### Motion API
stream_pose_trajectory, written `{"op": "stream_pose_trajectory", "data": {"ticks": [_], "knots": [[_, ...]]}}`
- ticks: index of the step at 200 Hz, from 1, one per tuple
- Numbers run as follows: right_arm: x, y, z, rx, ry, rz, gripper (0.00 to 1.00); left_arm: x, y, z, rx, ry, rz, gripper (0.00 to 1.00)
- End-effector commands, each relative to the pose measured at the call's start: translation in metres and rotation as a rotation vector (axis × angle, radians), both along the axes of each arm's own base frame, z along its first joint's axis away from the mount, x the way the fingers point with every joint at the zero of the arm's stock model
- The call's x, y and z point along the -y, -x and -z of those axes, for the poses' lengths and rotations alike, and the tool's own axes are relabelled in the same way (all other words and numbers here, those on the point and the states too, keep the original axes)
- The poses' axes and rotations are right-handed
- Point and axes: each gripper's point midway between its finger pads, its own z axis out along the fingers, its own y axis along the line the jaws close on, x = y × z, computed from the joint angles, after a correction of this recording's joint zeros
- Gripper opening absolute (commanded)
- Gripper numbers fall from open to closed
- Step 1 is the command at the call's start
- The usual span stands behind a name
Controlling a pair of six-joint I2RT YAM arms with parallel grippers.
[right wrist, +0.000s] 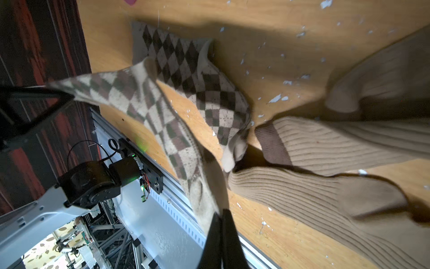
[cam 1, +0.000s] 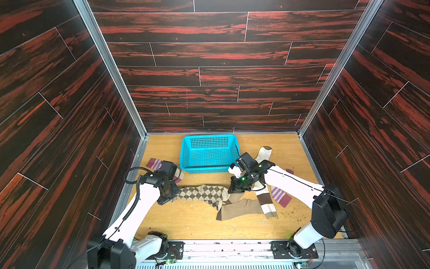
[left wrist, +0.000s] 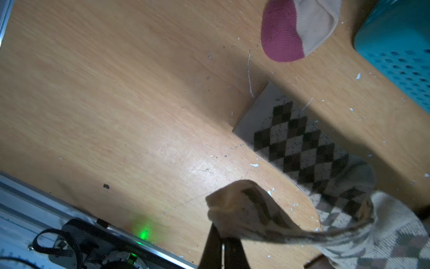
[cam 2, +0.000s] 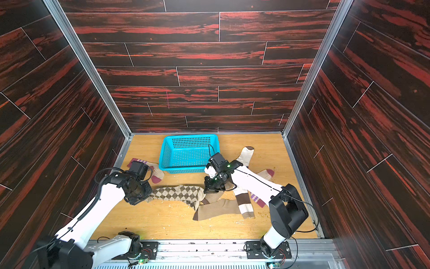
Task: Place the socks together as a pair
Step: Place the sock in the sock.
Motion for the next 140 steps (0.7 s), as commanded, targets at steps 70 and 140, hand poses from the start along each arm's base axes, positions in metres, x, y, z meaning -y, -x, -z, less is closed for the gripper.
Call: {"op": "stream_pose_trajectory", "data": {"ticks": [70,140], "knots": [[-0.014,0.016,0.017,-0.067,0.041,-0.006,0.00,0.005,-0.050,0.027,-0.106,-0.007,0.177,0.00],[-0.017,0.018,0.026,-0.072,0.059,-0.002,0.02,-0.002,-0.034,0.071,-0.237,-0.020,0.170,0.39]]}}
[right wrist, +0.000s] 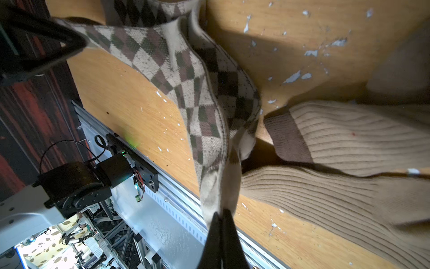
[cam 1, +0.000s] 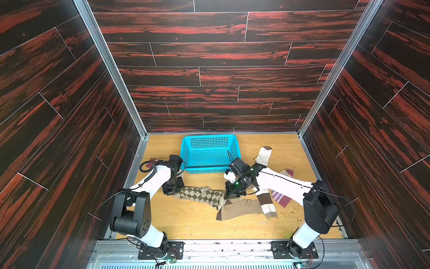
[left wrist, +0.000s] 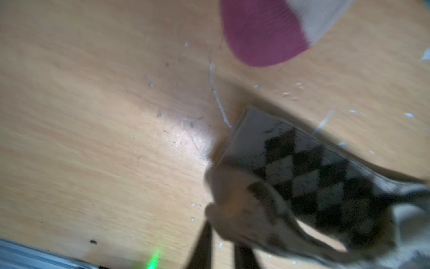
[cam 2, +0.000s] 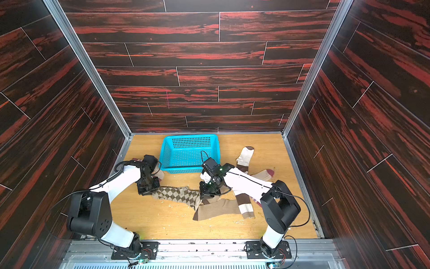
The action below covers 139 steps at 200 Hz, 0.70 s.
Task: Place the socks together as a pair
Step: Place the sock in the sock.
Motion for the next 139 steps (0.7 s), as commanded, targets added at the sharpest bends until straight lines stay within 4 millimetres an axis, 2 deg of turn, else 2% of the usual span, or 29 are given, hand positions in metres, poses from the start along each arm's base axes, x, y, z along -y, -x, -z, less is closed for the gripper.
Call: {"op": "stream_pose_trajectory", "data": {"ticks": [1,8,19,73,114,139], "knots": [[-0.001,0.002,0.001,-0.003,0.005,0.003,0.03,-0.008,0.008,0.007,-0.031,-0.028,-0.006,0.40],[-0.001,0.002,0.002,-0.004,0.004,0.002,0.04,-0.010,0.008,0.008,-0.032,-0.039,-0.009,0.45],[-0.003,0.002,0.000,-0.002,-0.001,-0.002,0.08,-0.012,0.009,0.009,-0.034,-0.049,-0.016,0.47],[-0.002,0.003,-0.003,0.012,0.004,-0.017,0.34,-0.011,0.016,0.023,-0.071,-0.046,-0.037,0.48],[-0.002,-0.001,-0.013,0.045,-0.005,-0.032,0.43,-0.010,0.021,0.036,-0.096,-0.037,-0.067,0.47],[-0.005,-0.003,-0.020,0.067,-0.024,-0.043,0.44,-0.012,0.020,0.038,-0.070,-0.051,-0.107,0.46]]}}
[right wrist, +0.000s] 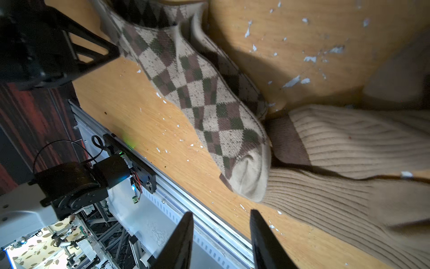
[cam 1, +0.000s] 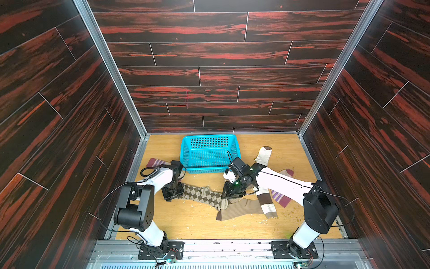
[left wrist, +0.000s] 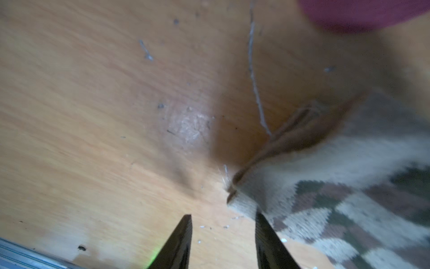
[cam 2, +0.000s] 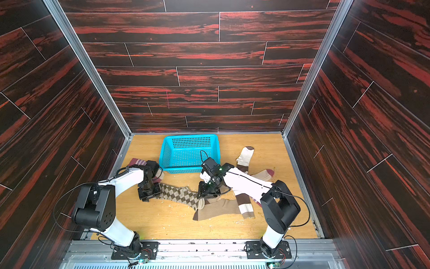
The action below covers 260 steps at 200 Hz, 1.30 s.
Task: Place the socks together as a pair
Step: Place the sock in the sock, then move a pair of socks to the center of the board.
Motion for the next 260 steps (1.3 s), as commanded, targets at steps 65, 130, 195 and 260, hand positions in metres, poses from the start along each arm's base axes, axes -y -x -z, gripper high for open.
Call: {"op": "stream_pose_trajectory", "data": {"ticks": [65,130,195,260], "knots": [[-0.005,-0.001,-0.023,0.062,-0.040,-0.064,0.43,0.008,0.003,-0.029,0.184,0.090,-0.212,0.47],[-0.006,0.000,-0.026,0.072,-0.049,-0.101,0.43,0.011,-0.024,-0.006,0.204,0.091,-0.319,0.51],[-0.006,0.001,-0.027,0.082,-0.055,-0.119,0.44,0.006,0.009,0.022,0.115,0.062,-0.346,0.08],[-0.027,0.003,-0.035,0.036,-0.140,-0.188,0.45,-0.040,0.072,-0.009,0.161,-0.015,-0.484,0.00]]}}
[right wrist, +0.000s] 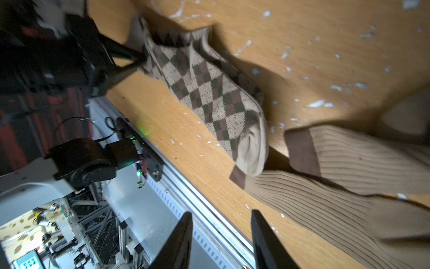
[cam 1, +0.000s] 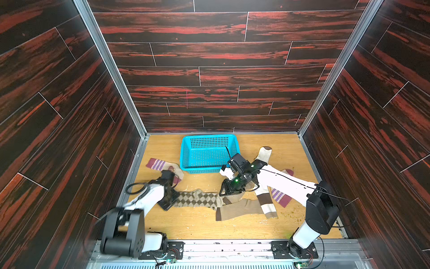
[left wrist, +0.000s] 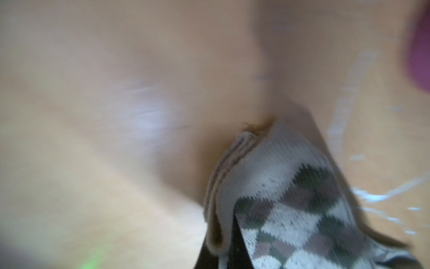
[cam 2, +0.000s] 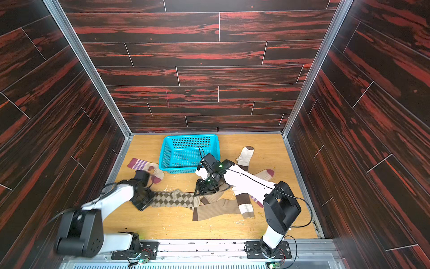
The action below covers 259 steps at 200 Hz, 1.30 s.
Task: Place the socks together as a pair
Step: Move a pair of socks to the center of the board, then adjust a pair of socks at the center of the board.
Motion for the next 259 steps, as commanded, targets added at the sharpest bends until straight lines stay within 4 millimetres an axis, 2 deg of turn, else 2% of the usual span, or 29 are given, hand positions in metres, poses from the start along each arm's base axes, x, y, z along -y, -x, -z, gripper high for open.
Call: {"op": "stream_pose_trajectory", "data": {"ticks": [1,23,57,85,102,121,155,191,221,259], "knots": [[-0.014,0.006,-0.004,-0.044,-0.045,-0.062,0.45,-0.019,0.035,-0.008,-0.052,-0.055,-0.059,0.00],[-0.024,0.016,0.000,-0.115,-0.063,-0.124,0.45,-0.021,0.042,-0.006,-0.043,-0.048,-0.094,0.00],[-0.037,0.041,0.016,-0.131,0.034,-0.267,0.45,-0.016,0.044,0.000,-0.047,-0.017,-0.107,0.00],[-0.028,0.050,0.034,-0.078,0.119,-0.269,0.45,-0.015,0.042,-0.002,-0.041,-0.005,-0.097,0.00],[-0.023,0.049,0.047,-0.033,0.137,-0.261,0.46,-0.013,0.042,0.001,-0.048,0.005,-0.086,0.00],[-0.030,0.048,0.054,0.006,0.135,-0.266,0.47,-0.011,0.045,0.004,-0.062,0.014,-0.076,0.00],[-0.033,0.032,0.075,0.181,0.284,-0.236,0.50,-0.007,0.044,0.007,-0.059,0.037,-0.072,0.00],[-0.043,0.029,0.086,0.294,0.317,-0.243,0.59,-0.004,0.044,0.008,-0.070,0.054,-0.051,0.00],[-0.041,0.024,0.100,0.332,0.364,-0.243,0.66,-0.003,0.044,0.008,-0.072,0.062,-0.039,0.00],[-0.034,0.001,0.111,0.444,0.460,-0.211,0.67,-0.002,0.045,0.009,-0.078,0.069,-0.023,0.00]]}}
